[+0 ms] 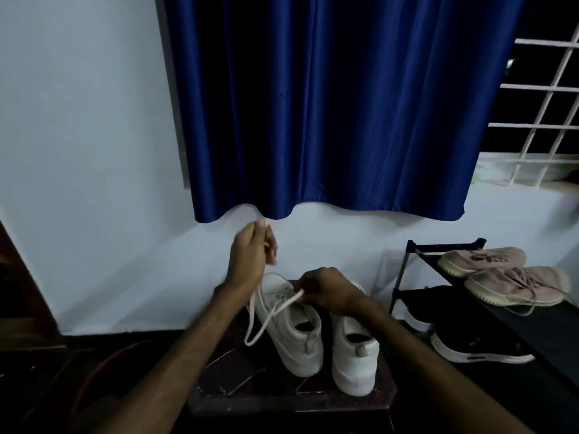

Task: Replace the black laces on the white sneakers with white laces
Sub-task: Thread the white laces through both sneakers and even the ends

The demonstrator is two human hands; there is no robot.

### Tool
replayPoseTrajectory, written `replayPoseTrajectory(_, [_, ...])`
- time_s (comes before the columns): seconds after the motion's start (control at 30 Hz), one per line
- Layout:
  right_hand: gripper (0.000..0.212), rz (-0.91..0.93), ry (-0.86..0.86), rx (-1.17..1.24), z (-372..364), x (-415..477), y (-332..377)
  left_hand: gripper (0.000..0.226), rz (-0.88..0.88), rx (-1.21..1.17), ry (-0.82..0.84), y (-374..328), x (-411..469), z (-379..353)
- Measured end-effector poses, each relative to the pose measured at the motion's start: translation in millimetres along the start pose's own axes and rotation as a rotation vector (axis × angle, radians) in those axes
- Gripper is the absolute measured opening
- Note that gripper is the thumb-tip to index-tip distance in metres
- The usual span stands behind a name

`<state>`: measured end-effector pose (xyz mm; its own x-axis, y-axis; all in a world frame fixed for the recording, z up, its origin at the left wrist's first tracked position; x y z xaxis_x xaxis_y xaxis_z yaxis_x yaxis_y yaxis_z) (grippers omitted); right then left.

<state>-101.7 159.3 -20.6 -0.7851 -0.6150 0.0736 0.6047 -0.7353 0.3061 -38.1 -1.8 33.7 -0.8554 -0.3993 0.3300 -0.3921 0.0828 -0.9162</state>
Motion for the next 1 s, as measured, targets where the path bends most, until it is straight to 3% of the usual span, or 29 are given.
replayPoseTrajectory(0.1, [0.008, -0.056, -0.08, 0.027, -7, 0, 0, 0.041, 0.129, 0.383, 0.041, 50, -32, 9])
replayPoseTrajectory(0.13, [0.012, -0.076, -0.102, 0.027, -7, 0, 0, 0.043, 0.156, 0.471, 0.076, 63, -40, 12])
replayPoseTrajectory(0.23, [0.021, -0.13, -0.128, 0.038, -9, 4, -3, 0.069, 0.144, 0.562, 0.262, 89, -50, 14])
replayPoseTrajectory(0.3, [0.021, -0.163, -0.109, 0.082, -13, 4, -4, 0.06, 0.117, 0.653, 0.258, 96, -49, 14])
replayPoseTrajectory(0.4, [0.031, -0.262, -0.046, 0.503, -16, -1, -6, 0.046, 0.067, 0.717, 0.183, 98, -50, 11])
replayPoseTrajectory(0.5, [0.029, -0.363, -0.007, 0.781, -18, -8, -12, 0.039, 0.092, 0.723, 0.189, 99, -50, 11])
replayPoseTrajectory(0.57, [0.027, -0.392, -0.018, 0.827, -19, -9, -13, 0.038, 0.114, 0.719, 0.208, 100, -46, 14])
replayPoseTrajectory(0.67, [0.025, -0.346, -0.03, 0.725, -19, -6, -8, 0.038, 0.111, 0.743, 0.219, 98, -41, 14])
replayPoseTrajectory(0.83, [0.019, -0.37, 0.032, 0.649, -20, -4, 0, 0.047, 0.051, 0.652, 0.1, 93, -41, 11])
replayPoseTrajectory(0.93, [0.015, -0.404, 0.043, 0.675, -20, -3, -2, 0.045, 0.198, 0.462, 0.122, 100, -38, 24])
replayPoseTrajectory(1.0, [0.012, -0.412, 0.031, 0.669, -20, -3, -3, 0.035, 0.206, 0.388, 0.104, 100, -38, 30])
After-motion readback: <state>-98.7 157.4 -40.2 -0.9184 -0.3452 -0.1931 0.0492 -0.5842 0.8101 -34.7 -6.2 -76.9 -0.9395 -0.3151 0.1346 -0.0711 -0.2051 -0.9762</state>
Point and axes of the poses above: each hand's wrist, its own x-axis towards the middle knuckle, its own z-axis out of the back of the hand, y = z × x, the point moved 2 cm from there along x, towards the middle knuckle, and after that the axes turned 10 degrees about -x, right-handed, at the moved point
